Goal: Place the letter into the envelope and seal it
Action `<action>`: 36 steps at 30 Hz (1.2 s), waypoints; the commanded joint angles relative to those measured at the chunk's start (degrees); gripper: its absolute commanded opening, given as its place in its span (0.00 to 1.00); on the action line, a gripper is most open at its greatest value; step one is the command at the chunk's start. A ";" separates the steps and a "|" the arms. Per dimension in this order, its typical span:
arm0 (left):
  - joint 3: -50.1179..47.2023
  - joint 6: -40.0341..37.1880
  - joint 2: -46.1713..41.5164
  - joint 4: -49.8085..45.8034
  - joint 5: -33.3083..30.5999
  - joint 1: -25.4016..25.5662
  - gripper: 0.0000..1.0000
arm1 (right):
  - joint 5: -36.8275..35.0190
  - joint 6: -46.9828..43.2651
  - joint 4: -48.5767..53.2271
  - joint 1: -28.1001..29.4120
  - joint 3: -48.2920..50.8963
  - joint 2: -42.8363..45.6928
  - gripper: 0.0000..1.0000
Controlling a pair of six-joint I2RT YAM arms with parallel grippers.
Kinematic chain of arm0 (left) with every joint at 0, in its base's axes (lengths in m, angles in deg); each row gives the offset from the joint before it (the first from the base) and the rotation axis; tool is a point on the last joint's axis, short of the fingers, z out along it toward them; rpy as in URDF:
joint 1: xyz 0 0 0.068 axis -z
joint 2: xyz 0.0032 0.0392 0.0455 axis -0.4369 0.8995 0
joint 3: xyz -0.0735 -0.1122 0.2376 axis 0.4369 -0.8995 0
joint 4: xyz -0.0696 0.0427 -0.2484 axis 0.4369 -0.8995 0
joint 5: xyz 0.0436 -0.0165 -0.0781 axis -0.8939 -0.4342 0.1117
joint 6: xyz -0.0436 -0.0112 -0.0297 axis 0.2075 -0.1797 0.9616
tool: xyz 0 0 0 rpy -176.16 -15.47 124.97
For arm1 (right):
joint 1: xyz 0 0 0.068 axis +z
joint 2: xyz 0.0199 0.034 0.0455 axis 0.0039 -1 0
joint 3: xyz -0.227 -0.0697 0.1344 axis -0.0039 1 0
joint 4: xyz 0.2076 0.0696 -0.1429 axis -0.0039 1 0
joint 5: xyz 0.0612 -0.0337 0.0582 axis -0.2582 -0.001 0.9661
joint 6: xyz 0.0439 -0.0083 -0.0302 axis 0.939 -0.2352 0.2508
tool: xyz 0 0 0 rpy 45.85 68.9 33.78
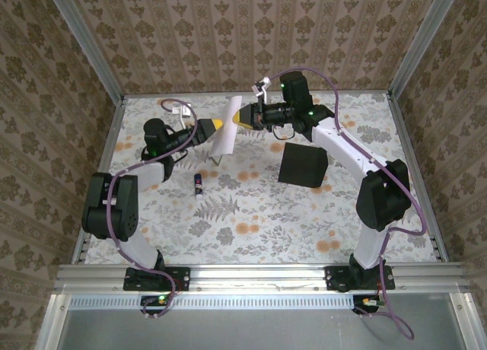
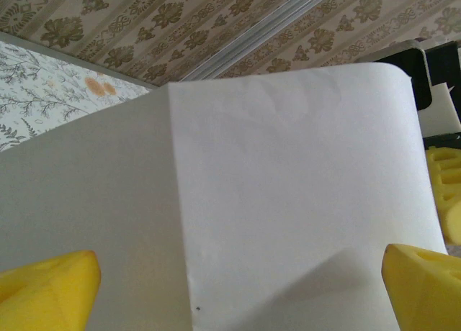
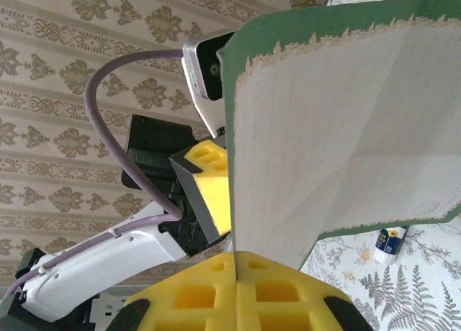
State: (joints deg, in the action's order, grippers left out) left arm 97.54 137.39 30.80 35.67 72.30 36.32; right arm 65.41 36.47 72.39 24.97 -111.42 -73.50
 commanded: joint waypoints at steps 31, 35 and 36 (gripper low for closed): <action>4.84 10.34 -3.98 9.09 6.38 0.00 1.00 | 2.37 -0.57 -8.44 -0.83 3.09 2.79 0.00; 5.48 12.09 -4.04 10.61 6.47 0.04 1.00 | 2.01 -0.57 -9.12 -1.28 4.95 3.04 0.00; 5.69 12.48 -4.07 10.88 6.56 0.00 0.99 | 2.02 -0.58 -9.23 -1.43 5.39 3.10 0.00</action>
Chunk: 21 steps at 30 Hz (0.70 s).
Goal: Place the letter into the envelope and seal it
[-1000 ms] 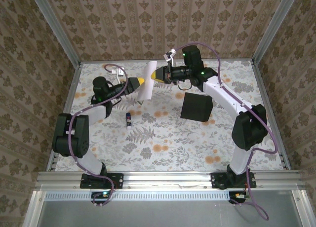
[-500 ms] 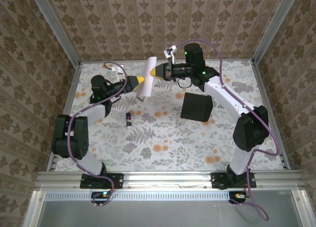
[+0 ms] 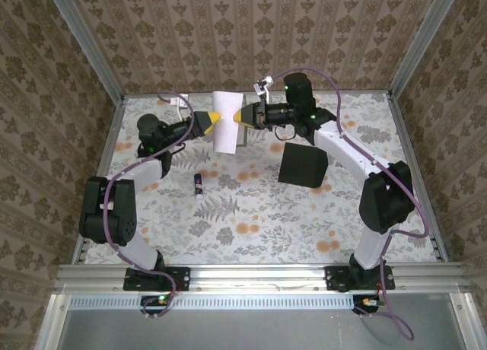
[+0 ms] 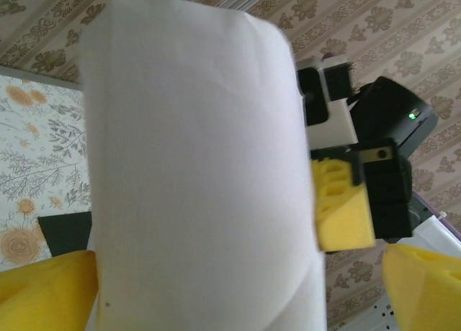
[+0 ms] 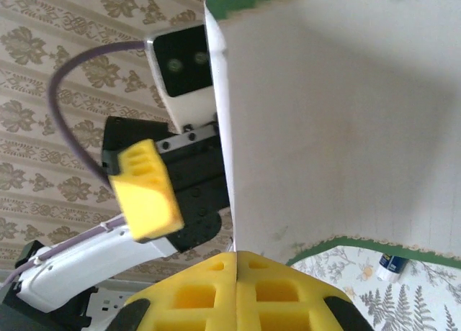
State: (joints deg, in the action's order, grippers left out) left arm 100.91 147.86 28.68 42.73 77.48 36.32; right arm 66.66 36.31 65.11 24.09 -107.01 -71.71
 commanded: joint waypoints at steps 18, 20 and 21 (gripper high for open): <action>2.50 2.18 -3.30 3.01 3.07 -0.01 0.79 | 0.95 -2.72 -0.39 -3.13 2.47 2.34 0.00; 2.67 2.22 -3.21 3.00 3.07 0.02 0.73 | 0.80 -2.95 -0.12 -3.22 2.53 2.37 0.00; 2.85 2.22 -3.17 3.00 3.08 0.04 0.72 | 0.77 -3.06 0.10 -3.28 2.56 2.45 0.00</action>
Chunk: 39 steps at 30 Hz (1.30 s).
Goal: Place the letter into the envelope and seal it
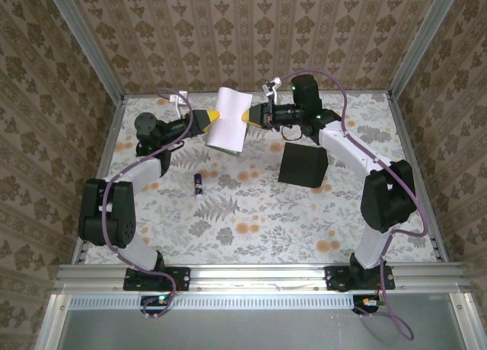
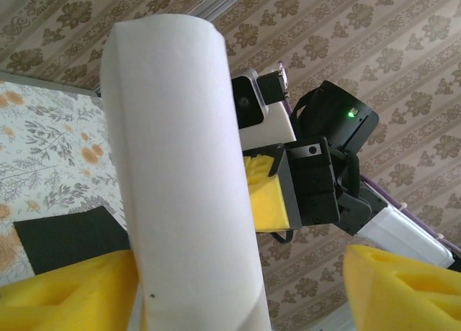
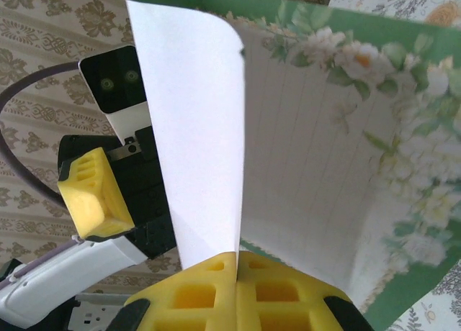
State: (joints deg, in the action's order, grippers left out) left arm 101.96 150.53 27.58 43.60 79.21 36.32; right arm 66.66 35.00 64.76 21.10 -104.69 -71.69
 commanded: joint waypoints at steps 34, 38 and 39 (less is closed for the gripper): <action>3.96 3.18 1.59 6.68 1.20 0.27 0.11 | -0.81 -4.00 2.33 -1.49 2.22 4.93 0.04; 4.03 3.24 1.48 6.68 1.23 0.27 0.09 | -0.96 -4.24 2.52 -1.66 2.34 5.14 0.14; 4.08 3.24 1.45 6.64 1.15 0.28 0.09 | -1.14 -4.50 2.74 -1.72 2.35 5.36 0.17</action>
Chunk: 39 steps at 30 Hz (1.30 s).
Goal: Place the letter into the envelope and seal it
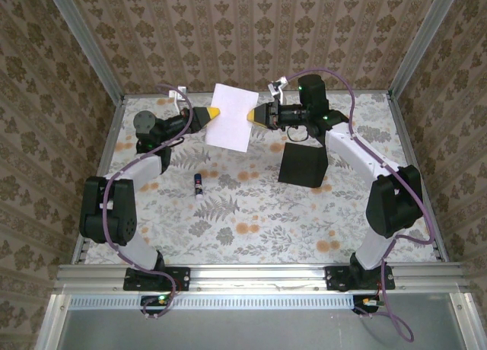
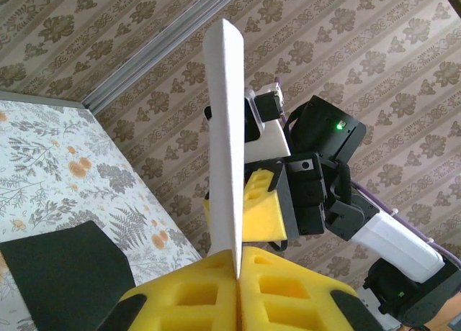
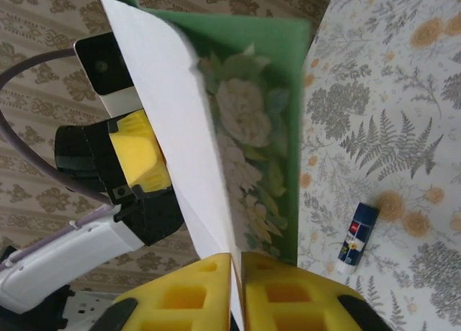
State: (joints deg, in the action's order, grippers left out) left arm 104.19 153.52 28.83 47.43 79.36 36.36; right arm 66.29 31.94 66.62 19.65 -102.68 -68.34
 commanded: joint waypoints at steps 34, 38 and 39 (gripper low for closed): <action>0.33 2.34 -0.06 5.54 -6.16 4.48 0.00 | 4.34 4.48 -17.51 -1.07 7.38 2.67 0.84; 0.23 2.09 -0.16 5.50 -6.74 4.92 0.00 | 5.09 5.39 -19.08 -0.89 7.95 2.36 0.76; 0.24 2.09 -0.31 5.50 -6.78 4.88 0.00 | 5.25 5.68 -19.55 -0.85 8.31 2.56 0.72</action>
State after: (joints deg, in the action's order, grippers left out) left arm 104.52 155.54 29.64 50.18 73.64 41.04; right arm 69.22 35.90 51.41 18.41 -95.47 -66.01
